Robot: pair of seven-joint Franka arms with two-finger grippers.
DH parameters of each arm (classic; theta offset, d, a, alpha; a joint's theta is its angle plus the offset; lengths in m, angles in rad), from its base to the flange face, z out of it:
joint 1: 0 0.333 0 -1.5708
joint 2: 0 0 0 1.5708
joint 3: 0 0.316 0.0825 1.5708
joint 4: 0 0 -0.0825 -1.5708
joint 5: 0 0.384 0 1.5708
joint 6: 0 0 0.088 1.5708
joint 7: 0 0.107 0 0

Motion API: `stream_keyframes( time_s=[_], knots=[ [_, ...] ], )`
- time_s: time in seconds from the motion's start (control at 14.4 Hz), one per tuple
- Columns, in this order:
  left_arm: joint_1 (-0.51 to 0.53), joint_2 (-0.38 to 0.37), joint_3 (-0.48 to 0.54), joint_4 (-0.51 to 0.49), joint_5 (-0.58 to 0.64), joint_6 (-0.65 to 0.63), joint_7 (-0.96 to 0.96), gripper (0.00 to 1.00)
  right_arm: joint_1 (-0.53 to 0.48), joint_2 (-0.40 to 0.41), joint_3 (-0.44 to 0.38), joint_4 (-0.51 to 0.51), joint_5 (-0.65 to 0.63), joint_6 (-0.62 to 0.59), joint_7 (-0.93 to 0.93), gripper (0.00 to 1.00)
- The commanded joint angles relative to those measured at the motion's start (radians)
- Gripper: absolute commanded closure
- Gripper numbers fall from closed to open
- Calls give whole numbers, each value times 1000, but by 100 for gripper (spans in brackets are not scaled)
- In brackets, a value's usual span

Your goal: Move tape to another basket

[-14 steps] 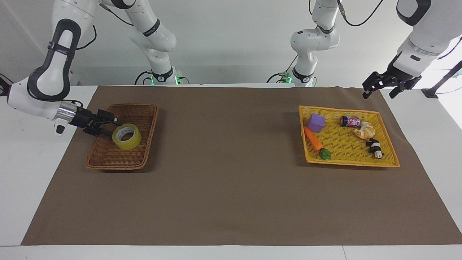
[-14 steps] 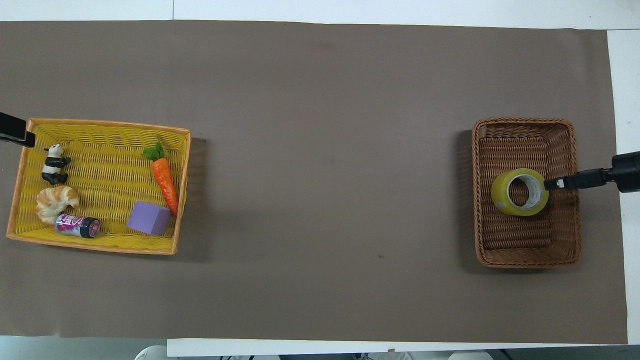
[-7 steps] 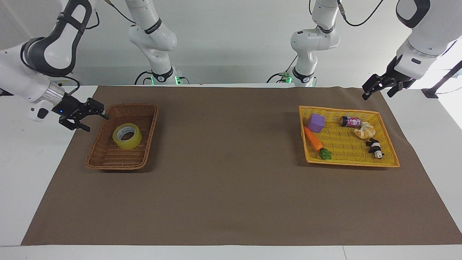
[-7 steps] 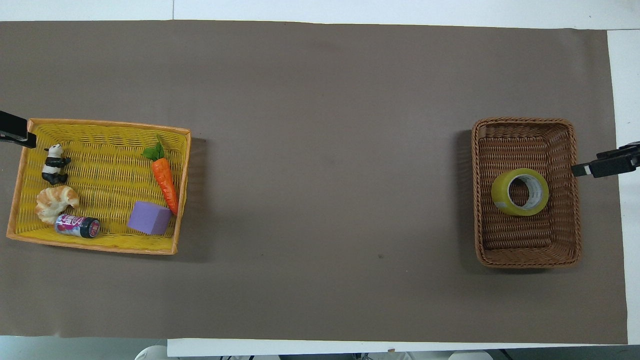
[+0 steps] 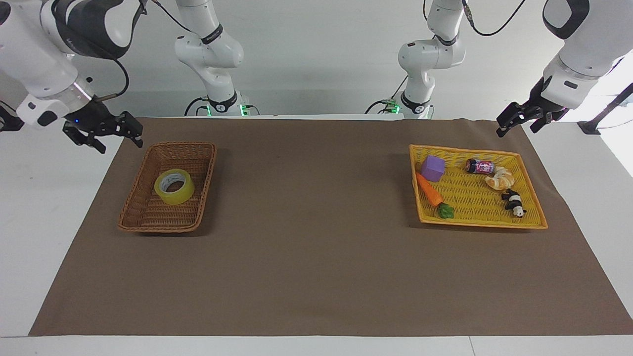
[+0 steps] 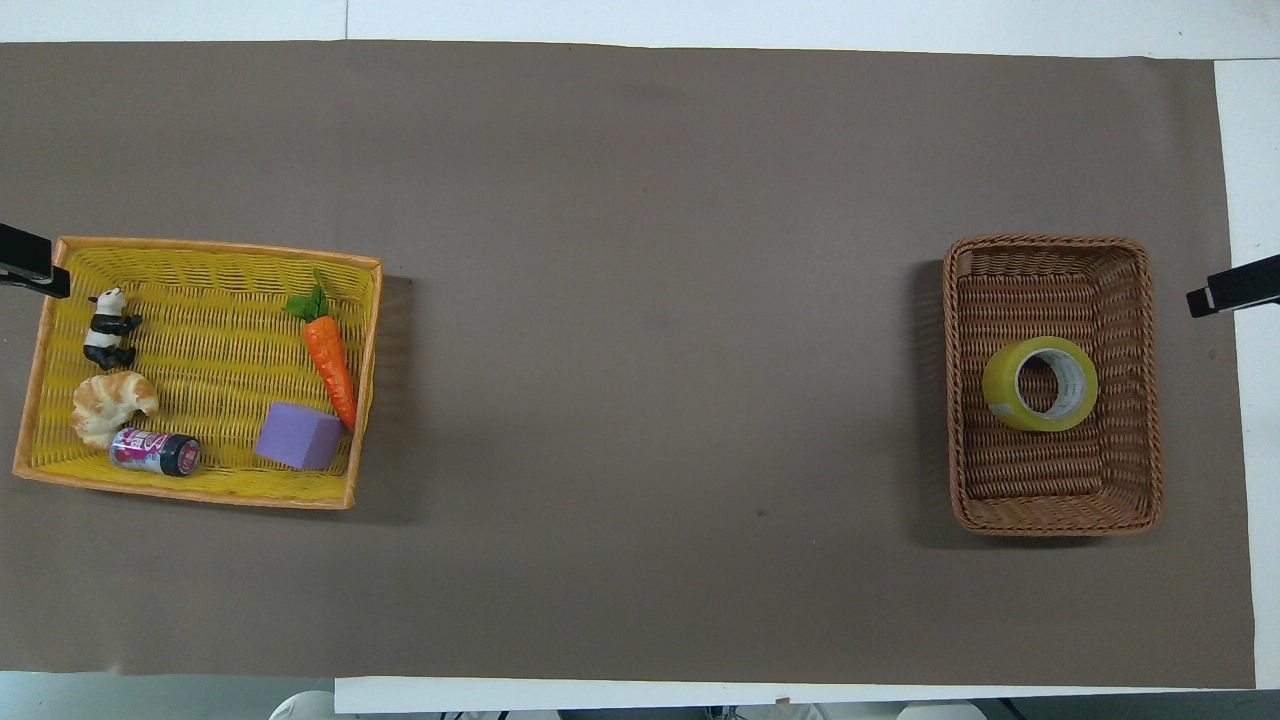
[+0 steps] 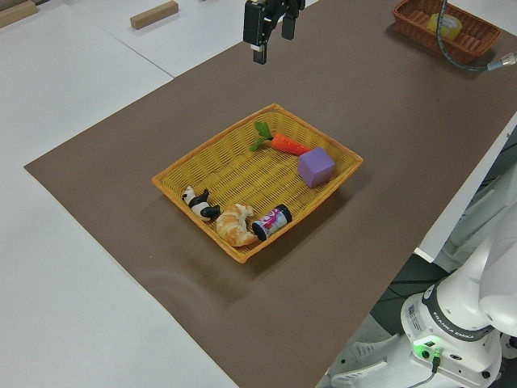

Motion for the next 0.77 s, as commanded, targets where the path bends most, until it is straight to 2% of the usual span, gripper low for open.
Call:
stream_keyframes(
  time_s=[0.0, 0.28, 0.49, 0.7],
  knots=[
    [-7, -31, -1, -31, 14, -8, -11, 0, 51, -2, -2, 41, -54, -66, 74, 0],
    [0, -31, -1, -31, 14, -8, -11, 0, 70, -2, -19, 42, -43, -86, 79, 0],
    [0, -31, -1, -31, 14, -8, -11, 0, 105, 1, -74, 50, -38, -103, 102, 0],
    [-1, -31, -1, -31, 14, -8, -11, 0, 103, 1, -90, 51, -17, -116, 105, 0]
  ],
)
